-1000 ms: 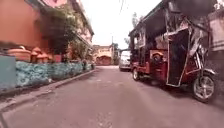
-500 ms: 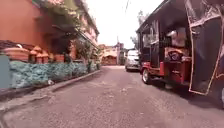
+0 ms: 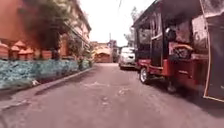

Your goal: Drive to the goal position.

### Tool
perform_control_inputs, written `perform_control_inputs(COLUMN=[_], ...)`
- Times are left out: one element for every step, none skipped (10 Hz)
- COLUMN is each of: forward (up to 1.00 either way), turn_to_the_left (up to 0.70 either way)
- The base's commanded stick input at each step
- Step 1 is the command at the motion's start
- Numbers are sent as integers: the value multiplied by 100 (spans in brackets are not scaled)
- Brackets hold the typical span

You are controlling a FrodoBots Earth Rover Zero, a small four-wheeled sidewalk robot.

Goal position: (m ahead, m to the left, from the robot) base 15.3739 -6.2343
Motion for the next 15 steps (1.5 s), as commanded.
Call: perform_control_inputs(forward=[85,85,85,85,85,85,85,85,85,85,85,85,85,85,85], turn_to_the_left=[9,9,9,9,9,9,9,9,9,9,9,7,-2,-11,-25])
